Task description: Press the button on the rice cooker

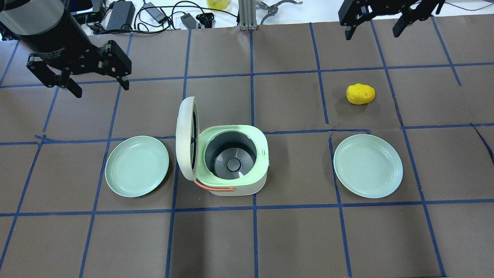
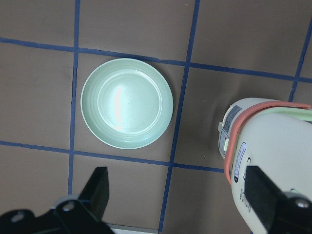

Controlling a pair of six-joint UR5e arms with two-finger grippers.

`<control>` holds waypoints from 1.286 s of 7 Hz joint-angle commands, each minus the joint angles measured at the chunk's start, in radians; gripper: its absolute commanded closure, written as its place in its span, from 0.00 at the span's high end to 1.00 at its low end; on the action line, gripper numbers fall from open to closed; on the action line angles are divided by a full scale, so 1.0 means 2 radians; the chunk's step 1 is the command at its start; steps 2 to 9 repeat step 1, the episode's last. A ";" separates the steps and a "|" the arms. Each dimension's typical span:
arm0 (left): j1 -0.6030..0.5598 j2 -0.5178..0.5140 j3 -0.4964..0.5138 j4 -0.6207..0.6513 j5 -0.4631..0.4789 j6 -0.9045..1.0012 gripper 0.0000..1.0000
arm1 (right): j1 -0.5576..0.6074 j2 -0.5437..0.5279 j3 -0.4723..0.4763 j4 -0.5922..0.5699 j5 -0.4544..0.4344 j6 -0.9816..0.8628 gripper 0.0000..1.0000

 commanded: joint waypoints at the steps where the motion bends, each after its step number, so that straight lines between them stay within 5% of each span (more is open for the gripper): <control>1: 0.000 0.000 0.000 0.000 0.000 0.000 1.00 | -0.001 0.000 0.002 -0.001 0.000 0.000 1.00; 9: 0.000 0.000 0.000 0.000 0.000 0.000 1.00 | -0.001 0.000 0.002 -0.001 0.000 0.000 1.00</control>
